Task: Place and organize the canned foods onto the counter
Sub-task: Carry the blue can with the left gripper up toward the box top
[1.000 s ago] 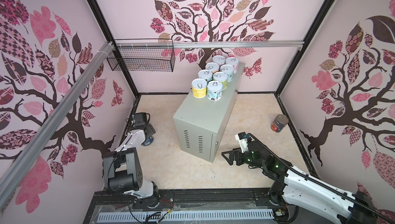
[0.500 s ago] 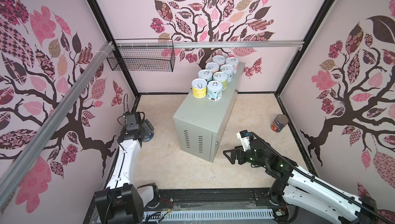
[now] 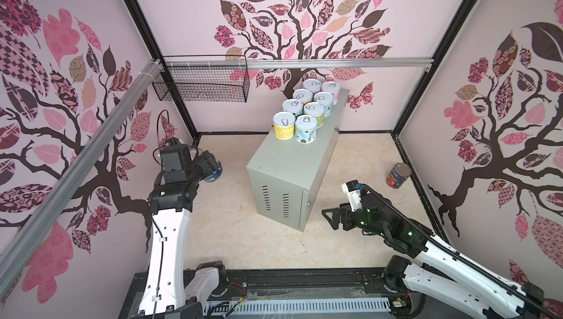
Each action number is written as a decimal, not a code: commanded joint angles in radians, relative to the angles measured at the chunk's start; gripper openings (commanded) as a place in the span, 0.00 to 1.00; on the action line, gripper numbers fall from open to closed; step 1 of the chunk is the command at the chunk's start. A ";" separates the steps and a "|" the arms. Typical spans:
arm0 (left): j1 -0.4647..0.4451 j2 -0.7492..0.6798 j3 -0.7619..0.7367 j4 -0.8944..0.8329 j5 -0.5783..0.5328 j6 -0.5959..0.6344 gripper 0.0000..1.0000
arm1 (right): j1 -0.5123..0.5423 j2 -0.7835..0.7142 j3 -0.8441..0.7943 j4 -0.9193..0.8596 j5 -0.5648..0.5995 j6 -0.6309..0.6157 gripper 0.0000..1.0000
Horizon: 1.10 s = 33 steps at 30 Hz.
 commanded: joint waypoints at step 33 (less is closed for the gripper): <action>-0.506 0.371 0.906 -0.276 0.019 0.282 0.67 | -0.006 0.146 0.187 -0.095 0.058 -0.068 1.00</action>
